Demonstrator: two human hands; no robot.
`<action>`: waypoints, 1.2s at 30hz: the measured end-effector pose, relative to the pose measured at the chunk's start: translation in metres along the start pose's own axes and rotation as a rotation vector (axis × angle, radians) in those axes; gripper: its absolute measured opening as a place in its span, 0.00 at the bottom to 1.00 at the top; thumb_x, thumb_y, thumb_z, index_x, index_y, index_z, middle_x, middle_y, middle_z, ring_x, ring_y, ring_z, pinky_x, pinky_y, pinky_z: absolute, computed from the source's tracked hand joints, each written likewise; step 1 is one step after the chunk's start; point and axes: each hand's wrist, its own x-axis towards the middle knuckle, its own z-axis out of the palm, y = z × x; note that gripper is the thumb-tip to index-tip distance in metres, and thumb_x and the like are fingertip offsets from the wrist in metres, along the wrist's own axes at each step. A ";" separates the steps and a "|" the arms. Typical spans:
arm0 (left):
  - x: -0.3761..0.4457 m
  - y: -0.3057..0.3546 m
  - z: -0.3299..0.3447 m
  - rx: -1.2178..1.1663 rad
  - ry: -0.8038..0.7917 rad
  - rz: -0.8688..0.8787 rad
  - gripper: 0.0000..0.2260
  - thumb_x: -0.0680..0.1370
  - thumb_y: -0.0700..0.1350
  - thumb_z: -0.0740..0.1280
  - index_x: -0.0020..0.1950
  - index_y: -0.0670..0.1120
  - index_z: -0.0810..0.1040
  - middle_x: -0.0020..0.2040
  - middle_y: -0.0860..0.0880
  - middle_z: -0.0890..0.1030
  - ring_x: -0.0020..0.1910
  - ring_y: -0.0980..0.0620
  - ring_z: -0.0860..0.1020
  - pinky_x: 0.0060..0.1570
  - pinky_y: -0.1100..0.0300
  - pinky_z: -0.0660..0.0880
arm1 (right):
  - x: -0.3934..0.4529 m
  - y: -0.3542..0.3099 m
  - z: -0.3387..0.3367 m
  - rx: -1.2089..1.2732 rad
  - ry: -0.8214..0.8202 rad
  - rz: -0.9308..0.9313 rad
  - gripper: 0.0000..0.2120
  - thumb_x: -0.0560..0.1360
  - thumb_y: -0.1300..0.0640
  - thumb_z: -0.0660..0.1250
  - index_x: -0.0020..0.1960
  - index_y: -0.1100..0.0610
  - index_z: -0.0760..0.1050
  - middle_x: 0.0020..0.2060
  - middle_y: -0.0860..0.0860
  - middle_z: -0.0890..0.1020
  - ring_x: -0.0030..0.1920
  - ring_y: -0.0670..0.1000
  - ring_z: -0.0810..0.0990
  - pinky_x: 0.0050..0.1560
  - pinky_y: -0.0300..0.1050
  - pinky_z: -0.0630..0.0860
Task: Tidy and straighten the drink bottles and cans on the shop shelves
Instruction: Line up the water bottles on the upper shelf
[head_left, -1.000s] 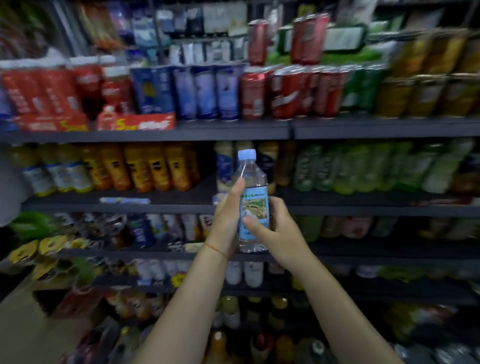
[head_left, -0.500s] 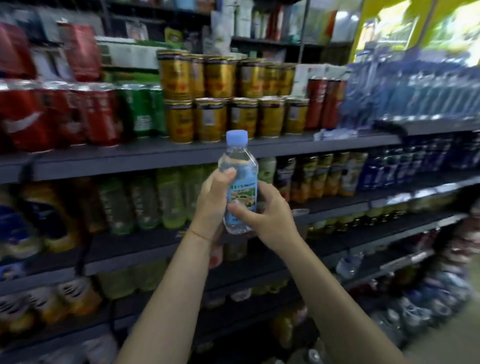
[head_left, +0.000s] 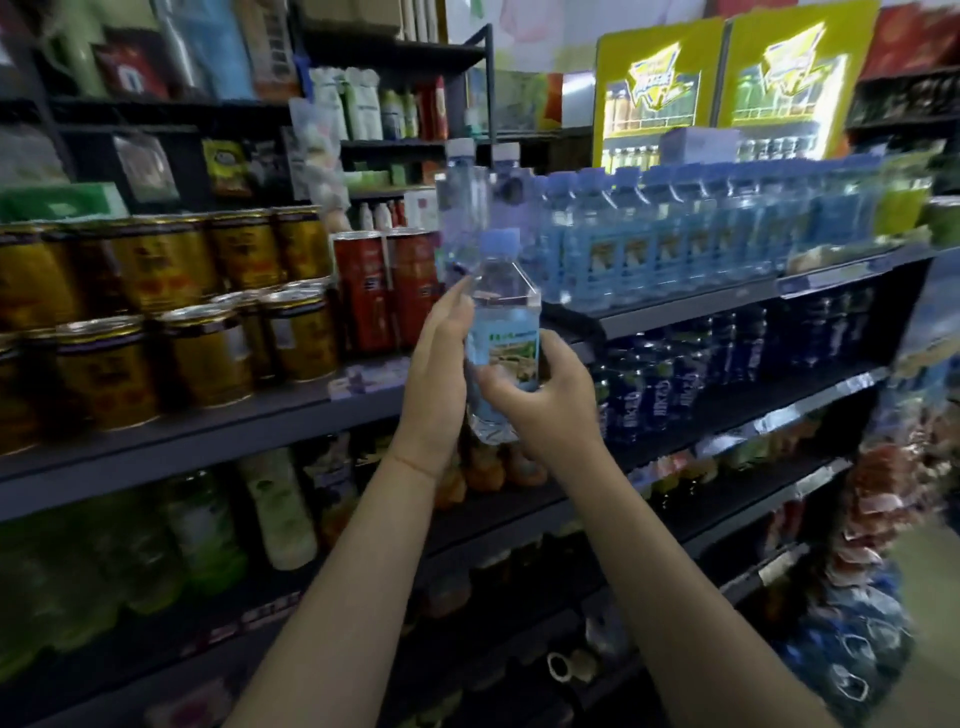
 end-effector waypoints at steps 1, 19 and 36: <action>0.008 -0.009 0.026 0.003 -0.001 0.011 0.26 0.78 0.63 0.61 0.73 0.54 0.71 0.72 0.50 0.73 0.71 0.48 0.72 0.70 0.40 0.67 | 0.011 0.012 -0.024 -0.001 -0.005 -0.009 0.13 0.72 0.53 0.75 0.55 0.51 0.78 0.49 0.51 0.82 0.48 0.46 0.82 0.44 0.41 0.80; 0.205 -0.140 0.405 1.140 0.286 0.544 0.15 0.78 0.39 0.61 0.62 0.43 0.78 0.63 0.44 0.78 0.66 0.43 0.72 0.67 0.45 0.68 | 0.236 0.182 -0.410 0.008 -0.039 -0.039 0.20 0.69 0.44 0.74 0.58 0.48 0.76 0.52 0.50 0.79 0.51 0.49 0.80 0.49 0.48 0.80; 0.312 -0.229 0.501 1.704 0.255 0.510 0.24 0.80 0.48 0.58 0.76 0.51 0.66 0.79 0.39 0.60 0.78 0.36 0.55 0.75 0.37 0.45 | 0.375 0.262 -0.505 -0.008 0.047 -0.053 0.17 0.71 0.51 0.76 0.55 0.51 0.73 0.46 0.46 0.80 0.39 0.36 0.78 0.37 0.32 0.74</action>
